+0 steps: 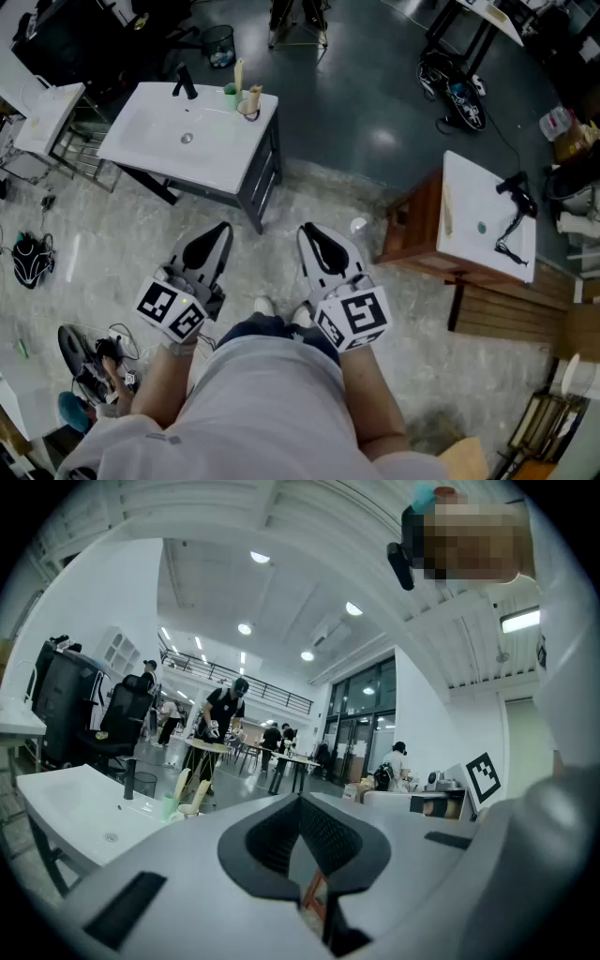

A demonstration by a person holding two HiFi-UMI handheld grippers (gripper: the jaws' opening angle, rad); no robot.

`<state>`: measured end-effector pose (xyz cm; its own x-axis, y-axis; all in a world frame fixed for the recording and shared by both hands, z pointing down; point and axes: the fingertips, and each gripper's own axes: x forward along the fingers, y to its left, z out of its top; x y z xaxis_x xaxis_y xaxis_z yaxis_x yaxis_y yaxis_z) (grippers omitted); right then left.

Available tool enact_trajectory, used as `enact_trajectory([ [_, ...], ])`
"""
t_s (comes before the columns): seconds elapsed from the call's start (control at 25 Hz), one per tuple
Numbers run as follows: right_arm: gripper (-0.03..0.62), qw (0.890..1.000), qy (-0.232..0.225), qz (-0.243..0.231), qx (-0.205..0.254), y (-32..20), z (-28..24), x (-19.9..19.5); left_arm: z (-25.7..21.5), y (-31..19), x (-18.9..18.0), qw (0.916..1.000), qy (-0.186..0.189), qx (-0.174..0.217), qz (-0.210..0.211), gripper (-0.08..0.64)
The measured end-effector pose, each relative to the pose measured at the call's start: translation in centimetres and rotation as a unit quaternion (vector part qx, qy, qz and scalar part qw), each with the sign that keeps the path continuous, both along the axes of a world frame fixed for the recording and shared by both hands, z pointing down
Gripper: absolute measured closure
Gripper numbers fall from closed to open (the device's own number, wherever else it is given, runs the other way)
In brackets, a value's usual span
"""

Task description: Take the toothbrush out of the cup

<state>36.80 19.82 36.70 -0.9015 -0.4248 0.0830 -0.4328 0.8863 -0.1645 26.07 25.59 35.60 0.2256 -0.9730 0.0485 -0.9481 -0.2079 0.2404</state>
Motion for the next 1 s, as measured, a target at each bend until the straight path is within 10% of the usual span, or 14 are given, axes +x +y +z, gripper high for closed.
enact_trajectory([
  [1.0,0.551,0.999,0.007,0.046,-0.013,-4.7,2.6,-8.9,3.0,-1.1,-11.7,0.9997,0.023,-0.009,0.000,0.543],
])
